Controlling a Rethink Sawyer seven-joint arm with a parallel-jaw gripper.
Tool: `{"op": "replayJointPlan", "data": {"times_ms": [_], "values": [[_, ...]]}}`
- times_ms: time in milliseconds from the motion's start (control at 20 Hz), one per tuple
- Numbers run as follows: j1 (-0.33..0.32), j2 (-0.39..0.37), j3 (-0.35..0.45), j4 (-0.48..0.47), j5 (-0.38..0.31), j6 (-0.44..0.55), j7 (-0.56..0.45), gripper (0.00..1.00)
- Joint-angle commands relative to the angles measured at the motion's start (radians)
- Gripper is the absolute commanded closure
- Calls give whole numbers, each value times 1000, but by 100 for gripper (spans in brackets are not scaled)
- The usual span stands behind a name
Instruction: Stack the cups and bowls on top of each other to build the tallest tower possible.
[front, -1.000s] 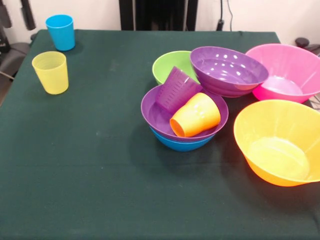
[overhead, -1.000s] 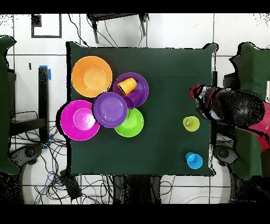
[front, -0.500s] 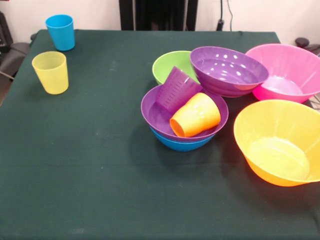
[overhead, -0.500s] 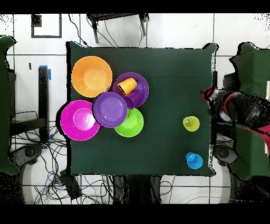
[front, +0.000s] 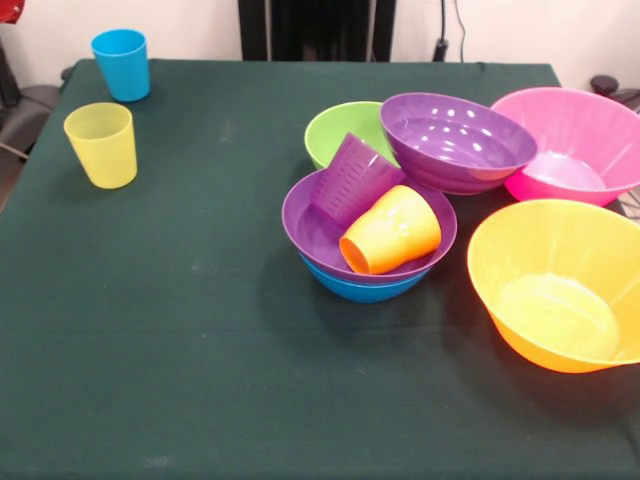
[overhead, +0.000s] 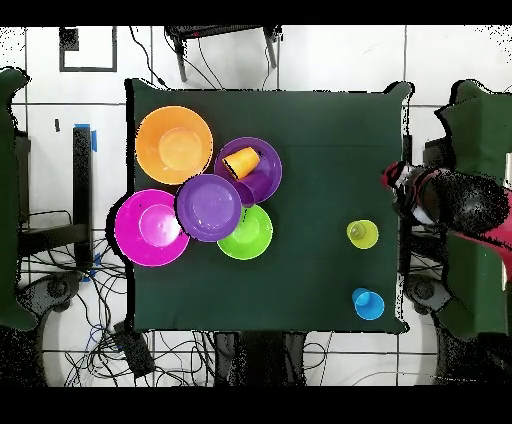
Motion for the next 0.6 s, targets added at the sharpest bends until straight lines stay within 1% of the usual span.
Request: {"op": "replayJointPlan", "data": {"times_ms": [50,200,350,450,600], "values": [[82,34,-58,-44,-118,19,-58,0],[85,47,-61,-47,-129,9,-53,0],[111,62,-79,-60,-150,8,-30,0],[129,57,-93,-67,-162,12,-14,0],[135,46,-100,-64,-161,16,-16,0]]}}
